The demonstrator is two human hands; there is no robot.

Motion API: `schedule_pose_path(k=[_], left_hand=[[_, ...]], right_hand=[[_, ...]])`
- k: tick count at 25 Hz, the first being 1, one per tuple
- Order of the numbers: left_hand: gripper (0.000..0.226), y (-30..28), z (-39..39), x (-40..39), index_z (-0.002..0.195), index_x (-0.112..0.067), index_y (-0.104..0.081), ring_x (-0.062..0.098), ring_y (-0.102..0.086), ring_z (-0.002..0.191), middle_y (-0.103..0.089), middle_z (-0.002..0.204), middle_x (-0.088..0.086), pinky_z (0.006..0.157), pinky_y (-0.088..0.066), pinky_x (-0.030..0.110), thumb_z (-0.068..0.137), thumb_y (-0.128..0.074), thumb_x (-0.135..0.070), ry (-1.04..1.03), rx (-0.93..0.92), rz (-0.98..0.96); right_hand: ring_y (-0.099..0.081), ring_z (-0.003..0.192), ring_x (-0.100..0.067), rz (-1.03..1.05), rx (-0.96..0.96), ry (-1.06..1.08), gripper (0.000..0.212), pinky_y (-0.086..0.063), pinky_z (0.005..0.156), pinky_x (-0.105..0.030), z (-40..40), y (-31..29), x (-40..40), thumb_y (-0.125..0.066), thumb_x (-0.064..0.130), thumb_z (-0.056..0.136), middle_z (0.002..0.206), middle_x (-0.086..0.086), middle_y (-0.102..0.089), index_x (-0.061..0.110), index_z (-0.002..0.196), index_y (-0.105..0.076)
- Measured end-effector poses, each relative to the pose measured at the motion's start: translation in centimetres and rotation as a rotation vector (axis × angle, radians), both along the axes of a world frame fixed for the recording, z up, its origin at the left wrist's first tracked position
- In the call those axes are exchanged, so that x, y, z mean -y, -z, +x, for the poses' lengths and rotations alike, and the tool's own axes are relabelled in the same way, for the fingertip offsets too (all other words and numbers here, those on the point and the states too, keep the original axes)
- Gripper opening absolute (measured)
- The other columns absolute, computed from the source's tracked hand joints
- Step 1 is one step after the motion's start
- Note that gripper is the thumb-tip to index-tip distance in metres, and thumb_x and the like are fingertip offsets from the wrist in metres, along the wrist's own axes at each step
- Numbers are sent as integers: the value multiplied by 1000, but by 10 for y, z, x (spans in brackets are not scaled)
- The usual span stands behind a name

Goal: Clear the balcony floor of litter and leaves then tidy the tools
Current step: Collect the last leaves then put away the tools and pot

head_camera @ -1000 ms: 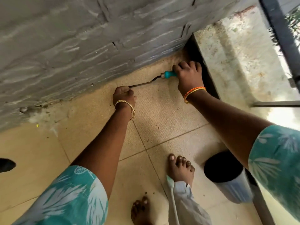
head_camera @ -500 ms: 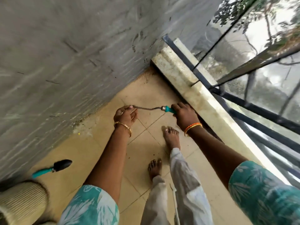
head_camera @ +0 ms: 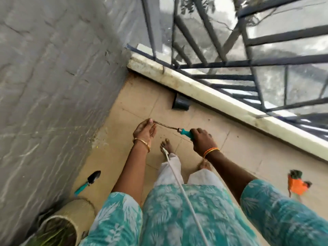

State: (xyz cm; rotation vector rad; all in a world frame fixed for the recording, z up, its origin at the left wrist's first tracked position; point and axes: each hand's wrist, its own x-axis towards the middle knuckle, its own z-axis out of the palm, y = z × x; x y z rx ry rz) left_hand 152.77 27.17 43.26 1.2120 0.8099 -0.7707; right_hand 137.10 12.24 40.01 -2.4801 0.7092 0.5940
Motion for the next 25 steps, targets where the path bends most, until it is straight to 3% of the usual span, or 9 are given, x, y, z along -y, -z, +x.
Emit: schedule_pose_path(k=[4,7,9,14,19,25], left_hand=[[19,-36,-55,33,79,-14,-56,4,-64,49,-66,55,-5,50,-53,16,93,-54,0,187,25,14],[18,-54,-113,61,81,-15,-55,6,-66,53,-63,73,2,52,-54,18,92,-55,-1,357,37,16],[19,-60,-168,82,84,-17,-55,8,-68,56,-66,74,2,53,-55,19,91,-56,1,461,28,-16],[13,-68,-322,121,86,-17,-60,9,-69,64,-72,70,-4,68,-53,26,92,-57,-5,667,19,-85],[12,-84,-433,151,84,-15,-59,7,-67,55,-70,68,-1,53,-54,18,93,-56,-8,831,20,-38],[11,-102,-542,223,83,-12,-57,13,-61,70,-65,80,3,52,-54,17,94,-56,-10,1053,-5,-58]], right_hand=[[-53,106,-29,15,-15,175,39,-44,87,-39,-82,-39,-3,-54,12,88,117,-9,-55,15,126,-47],[-51,109,-28,16,-25,334,45,-44,89,-38,-151,-58,4,-54,4,85,120,-7,-56,16,127,-46],[-51,109,-29,14,-14,434,49,-44,88,-36,-211,-67,11,-53,1,83,122,-7,-56,16,129,-46],[-52,109,-30,23,-36,625,51,-46,85,-36,-363,-85,0,-53,1,82,125,-9,-52,15,131,-43],[-55,102,-31,59,-8,881,39,-49,85,-39,-474,-105,-16,-55,14,85,116,-11,-56,14,124,-49],[-57,103,-28,31,-117,1094,36,-49,85,-37,-576,-116,8,-56,20,87,116,-9,-58,15,122,-50]])
